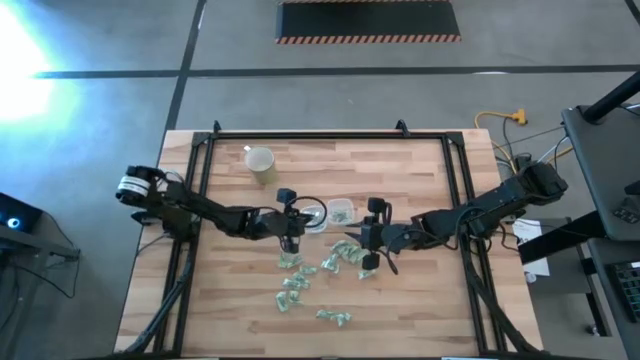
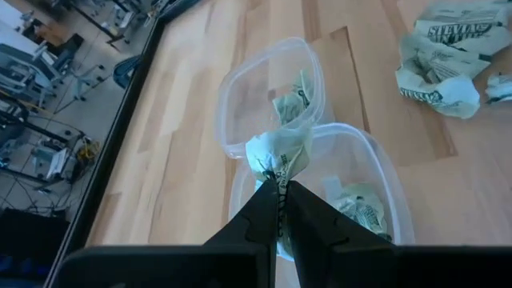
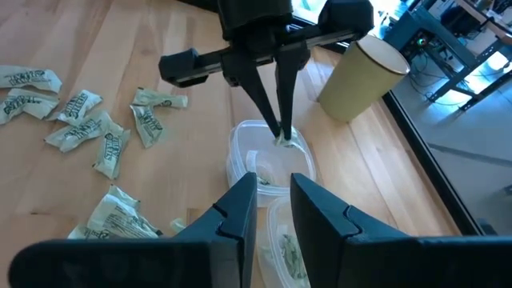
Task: Pick and place items into bin
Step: Put the stevia packet into the left transparent bin, then put the stevia packet into the right transparent bin
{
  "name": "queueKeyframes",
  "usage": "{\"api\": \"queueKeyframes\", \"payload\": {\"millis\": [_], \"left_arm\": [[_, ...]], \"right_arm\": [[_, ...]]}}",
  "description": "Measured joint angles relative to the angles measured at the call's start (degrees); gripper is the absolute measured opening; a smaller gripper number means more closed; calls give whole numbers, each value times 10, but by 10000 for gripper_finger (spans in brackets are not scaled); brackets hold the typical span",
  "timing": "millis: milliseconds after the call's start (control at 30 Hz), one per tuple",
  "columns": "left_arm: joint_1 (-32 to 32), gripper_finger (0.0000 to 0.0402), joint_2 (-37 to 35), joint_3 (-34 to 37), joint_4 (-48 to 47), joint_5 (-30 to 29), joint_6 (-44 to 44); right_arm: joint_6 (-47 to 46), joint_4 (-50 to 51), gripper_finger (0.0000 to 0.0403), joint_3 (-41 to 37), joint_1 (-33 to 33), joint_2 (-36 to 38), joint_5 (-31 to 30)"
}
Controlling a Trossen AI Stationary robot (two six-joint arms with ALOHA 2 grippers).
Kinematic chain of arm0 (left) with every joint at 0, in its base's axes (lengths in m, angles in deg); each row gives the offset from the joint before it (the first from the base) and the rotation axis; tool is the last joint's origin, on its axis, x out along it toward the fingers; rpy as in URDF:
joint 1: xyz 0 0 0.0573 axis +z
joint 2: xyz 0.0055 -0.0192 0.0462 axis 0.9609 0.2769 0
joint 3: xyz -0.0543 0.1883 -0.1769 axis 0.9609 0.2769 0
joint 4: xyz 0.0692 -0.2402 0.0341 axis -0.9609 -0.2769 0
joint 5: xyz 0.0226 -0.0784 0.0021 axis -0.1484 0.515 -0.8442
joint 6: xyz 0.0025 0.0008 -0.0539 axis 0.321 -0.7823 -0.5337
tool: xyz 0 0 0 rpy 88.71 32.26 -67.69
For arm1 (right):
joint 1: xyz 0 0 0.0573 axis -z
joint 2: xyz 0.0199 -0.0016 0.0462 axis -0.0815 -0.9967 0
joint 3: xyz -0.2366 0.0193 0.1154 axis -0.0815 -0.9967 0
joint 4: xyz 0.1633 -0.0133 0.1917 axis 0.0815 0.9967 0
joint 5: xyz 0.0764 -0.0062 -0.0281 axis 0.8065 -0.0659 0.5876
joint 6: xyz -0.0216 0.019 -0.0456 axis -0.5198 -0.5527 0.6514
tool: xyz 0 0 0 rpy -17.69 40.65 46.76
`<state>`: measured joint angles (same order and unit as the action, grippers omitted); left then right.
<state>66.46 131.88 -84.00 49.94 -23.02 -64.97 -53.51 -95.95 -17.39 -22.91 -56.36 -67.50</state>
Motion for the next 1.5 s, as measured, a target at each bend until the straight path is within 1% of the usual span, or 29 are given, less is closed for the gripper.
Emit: {"api": "queueKeyframes", "payload": {"millis": [200,300,400,567,667,767,867,1000,1133,1300,1400,1500], "left_arm": [[0,9,1,-4,0,1,0],[0,17,1,-4,0,1,0],[0,39,1,-4,0,1,0],[0,86,1,-6,0,1,0],[0,107,-2,-6,-1,1,-1],[-5,118,-12,-6,-2,0,-4],[-17,121,-30,-6,-12,-1,-5],[-47,121,-72,-9,-94,0,-18],[-83,121,-125,-9,-190,1,-62],[-128,121,-187,-4,-289,0,-127],[-149,121,-216,-4,-323,1,-142],[-161,121,-236,-4,-328,1,-154]], "right_arm": [[0,0,68,0,0,0,0],[0,0,68,0,0,0,0],[-1,0,68,0,0,0,0],[-3,0,68,0,0,0,0],[-26,3,68,0,0,0,2],[-52,28,68,0,0,0,36],[-77,55,68,0,0,0,74],[-122,79,68,-2,0,0,113],[-151,91,68,-7,-1,-4,179],[-178,90,68,-8,-11,-23,206],[-200,93,68,-10,-23,-40,225],[-217,98,68,-10,-40,-52,241]]}}
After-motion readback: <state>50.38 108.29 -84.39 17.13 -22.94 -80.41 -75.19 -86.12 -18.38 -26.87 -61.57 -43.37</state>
